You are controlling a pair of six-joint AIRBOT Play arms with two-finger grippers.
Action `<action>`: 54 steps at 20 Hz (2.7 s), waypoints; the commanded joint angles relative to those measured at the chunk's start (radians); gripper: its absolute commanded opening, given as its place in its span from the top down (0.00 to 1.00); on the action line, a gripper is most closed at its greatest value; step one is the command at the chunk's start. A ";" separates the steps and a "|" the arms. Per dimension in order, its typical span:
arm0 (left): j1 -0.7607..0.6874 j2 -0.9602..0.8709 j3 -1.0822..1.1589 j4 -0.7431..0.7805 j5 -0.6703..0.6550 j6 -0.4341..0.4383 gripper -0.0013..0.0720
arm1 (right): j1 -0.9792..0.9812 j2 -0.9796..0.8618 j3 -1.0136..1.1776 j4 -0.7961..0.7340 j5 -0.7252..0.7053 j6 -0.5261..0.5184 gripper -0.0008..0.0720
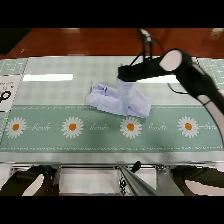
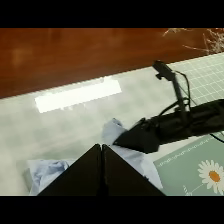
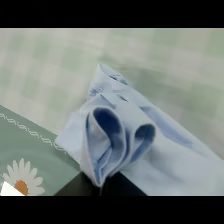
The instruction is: Fold the shirts.
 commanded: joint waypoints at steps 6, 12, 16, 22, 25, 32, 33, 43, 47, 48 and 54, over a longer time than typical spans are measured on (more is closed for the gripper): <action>0.020 0.113 -0.001 0.050 -0.126 -0.098 0.96 | 0.186 -0.150 0.001 0.172 -0.320 0.026 0.70; 0.020 0.106 -0.002 0.079 -0.136 -0.098 0.96 | 0.113 -0.123 0.001 0.106 -0.154 0.026 0.33; 0.021 0.109 -0.023 0.128 -0.171 -0.098 0.96 | -0.056 -0.027 0.001 -0.090 0.113 0.003 0.33; 0.020 0.109 -0.150 0.133 -0.172 -0.099 0.96 | -0.397 0.072 -0.143 -0.339 0.431 -0.010 0.33; 0.020 0.109 -0.171 0.132 -0.168 -0.163 0.96 | -0.560 0.083 -0.335 0.003 0.330 -0.074 0.25; 0.019 0.110 -0.171 0.131 -0.123 -0.167 0.96 | -0.459 0.075 -0.558 0.280 0.025 -0.191 0.24; 0.018 0.110 -0.171 0.131 -0.123 -0.177 0.96 | -0.433 0.061 -0.558 0.284 -0.006 -0.180 0.24; 0.018 0.105 -0.171 0.132 -0.121 -0.177 0.96 | -0.365 -0.046 -0.540 0.434 0.011 -0.202 0.95; 0.018 0.096 -0.171 0.132 -0.120 -0.174 0.96 | -0.484 0.068 -0.383 0.377 0.265 -0.309 0.95; 0.018 0.088 -0.171 0.132 -0.120 -0.172 0.96 | -0.518 0.124 -0.330 0.332 0.298 -0.298 0.95; 0.004 -0.022 -0.171 0.132 -0.120 -0.115 0.96 | -0.790 0.400 -0.043 -0.070 0.426 -0.001 0.95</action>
